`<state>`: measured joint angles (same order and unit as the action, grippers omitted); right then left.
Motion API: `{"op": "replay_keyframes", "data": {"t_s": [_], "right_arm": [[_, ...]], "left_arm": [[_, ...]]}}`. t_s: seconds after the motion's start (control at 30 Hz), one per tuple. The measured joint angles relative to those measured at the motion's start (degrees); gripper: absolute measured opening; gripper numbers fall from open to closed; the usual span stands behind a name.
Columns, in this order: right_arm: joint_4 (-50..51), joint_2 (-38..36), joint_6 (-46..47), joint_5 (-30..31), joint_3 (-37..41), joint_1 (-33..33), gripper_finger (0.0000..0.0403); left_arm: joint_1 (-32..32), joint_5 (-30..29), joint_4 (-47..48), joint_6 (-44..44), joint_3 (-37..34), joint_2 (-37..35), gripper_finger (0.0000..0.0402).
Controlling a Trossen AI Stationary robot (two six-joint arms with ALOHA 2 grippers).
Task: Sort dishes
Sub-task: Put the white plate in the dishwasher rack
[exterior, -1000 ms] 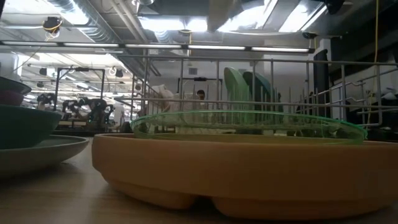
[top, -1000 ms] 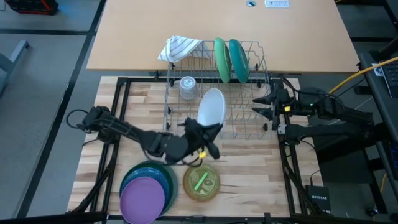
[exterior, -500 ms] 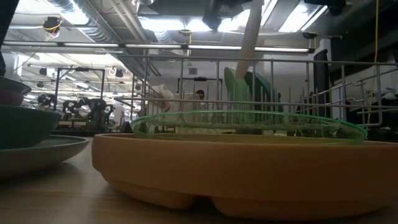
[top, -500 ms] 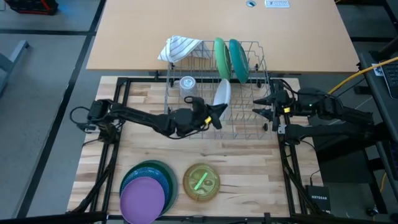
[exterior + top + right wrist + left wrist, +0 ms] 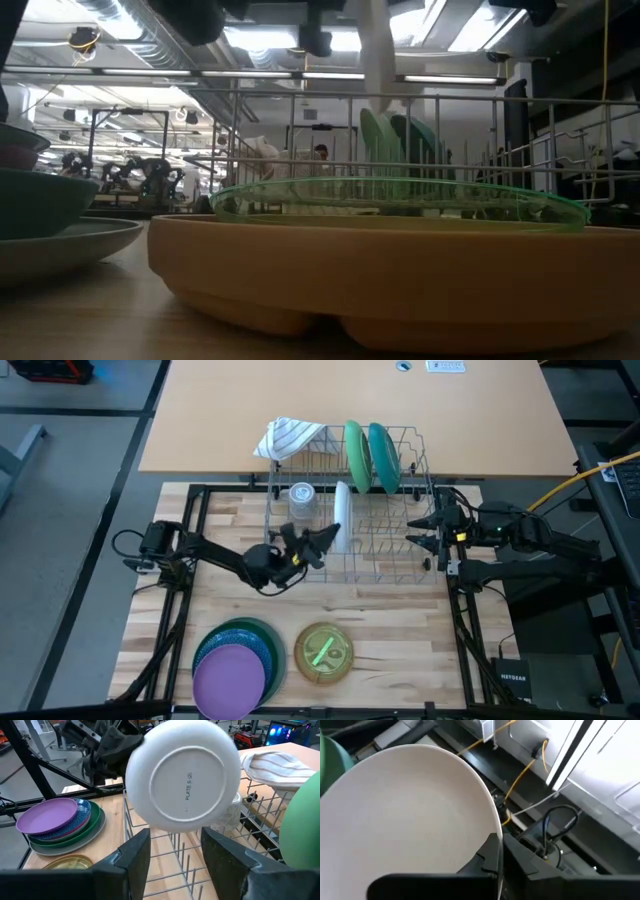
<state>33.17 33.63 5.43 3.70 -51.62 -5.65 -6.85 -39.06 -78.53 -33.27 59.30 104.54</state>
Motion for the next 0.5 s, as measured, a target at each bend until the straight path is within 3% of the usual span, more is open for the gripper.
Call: {"op": "replay_keyframes", "data": {"t_s": [0.27, 0.5], "right_arm": [[-0.1, 0.0, 0.0, 0.0, 0.0, 0.0, 0.0179], [-0.1, 0.0, 0.0, 0.0, 0.0, 0.0, 0.0179]], "left_arm": [[-0.1, -4.9, -0.6, -4.0, -5.6, 0.0, 0.0], [1.9, -5.1, -0.6, -8.6, -8.1, 0.0, 0.0]]}}
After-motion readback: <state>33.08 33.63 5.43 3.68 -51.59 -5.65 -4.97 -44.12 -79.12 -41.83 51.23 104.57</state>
